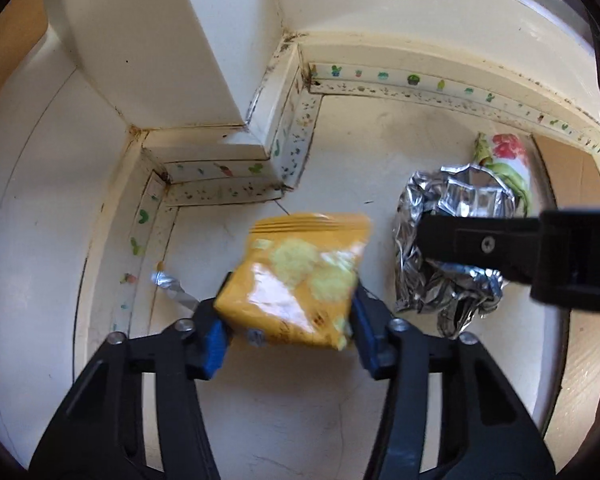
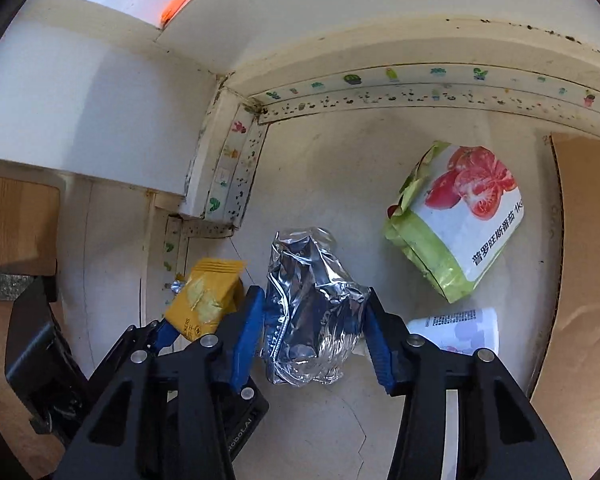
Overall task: Collect trash
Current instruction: 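Grasp the yellow snack packet with the left tool while the right tool grasps the crumpled foil, then carry the packet and foil down over the black bin and open both tools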
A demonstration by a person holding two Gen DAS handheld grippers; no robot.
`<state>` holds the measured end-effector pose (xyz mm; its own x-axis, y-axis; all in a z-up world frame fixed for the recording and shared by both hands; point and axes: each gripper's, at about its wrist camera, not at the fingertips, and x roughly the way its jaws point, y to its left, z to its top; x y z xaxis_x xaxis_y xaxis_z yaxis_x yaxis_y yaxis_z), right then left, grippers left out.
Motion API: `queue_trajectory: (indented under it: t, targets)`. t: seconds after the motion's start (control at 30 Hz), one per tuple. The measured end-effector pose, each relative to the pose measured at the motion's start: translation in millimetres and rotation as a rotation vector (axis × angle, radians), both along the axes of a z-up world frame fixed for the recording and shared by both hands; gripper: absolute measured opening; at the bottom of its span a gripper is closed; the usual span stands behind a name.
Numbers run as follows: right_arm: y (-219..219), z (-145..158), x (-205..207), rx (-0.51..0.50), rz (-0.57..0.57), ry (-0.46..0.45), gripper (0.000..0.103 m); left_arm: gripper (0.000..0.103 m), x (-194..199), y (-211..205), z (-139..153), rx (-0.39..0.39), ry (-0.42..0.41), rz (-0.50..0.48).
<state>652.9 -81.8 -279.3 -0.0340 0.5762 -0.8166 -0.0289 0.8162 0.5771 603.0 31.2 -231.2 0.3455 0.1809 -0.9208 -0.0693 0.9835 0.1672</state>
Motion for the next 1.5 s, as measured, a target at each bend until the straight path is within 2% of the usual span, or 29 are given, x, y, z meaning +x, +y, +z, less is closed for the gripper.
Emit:
queue_trajectory:
  t: [0.27,0.53,0.67,0.9,1.1,1.27,1.4,1.5]
  targets:
    - [-23.8,23.0,-25.2,0.056,-0.016,-0.035,0.047,0.031,-30.4,-11.8,5.6,-0.063,-0.021,0.013]
    - [-61.3,65.1,-81.3,0.110,-0.021,-0.076,0.045,0.031,-92.1,-46.7,46.6,-0.103,-0.056,-0.053]
    - [-80.1,88.7,-126.3,0.125,-0.017,-0.110,0.044,0.031,-143.1,-59.2,73.1,-0.122,-0.064,-0.106]
    - [-94.7,136.6,-248.6,0.142,-0.020,-0.179,0.044,0.031,-274.2,-65.2,124.6,-0.172,-0.116,-0.147]
    - [-82.7,161.4,-369.8,0.117,0.011,-0.239,0.044,0.031,-385.7,-47.9,137.2,-0.175,-0.157,-0.137]
    - [-65.4,168.5,-469.8,0.072,0.042,-0.305,0.044,0.031,-467.7,-33.4,124.2,-0.145,-0.181,-0.131]
    - [-47.2,152.7,-535.1,0.038,0.074,-0.313,0.043,0.031,-518.5,-23.0,96.1,-0.175,-0.165,-0.115]
    - [-31.4,132.6,-578.6,-0.021,0.120,-0.307,0.043,0.031,-547.2,-12.7,64.5,-0.219,-0.125,-0.085]
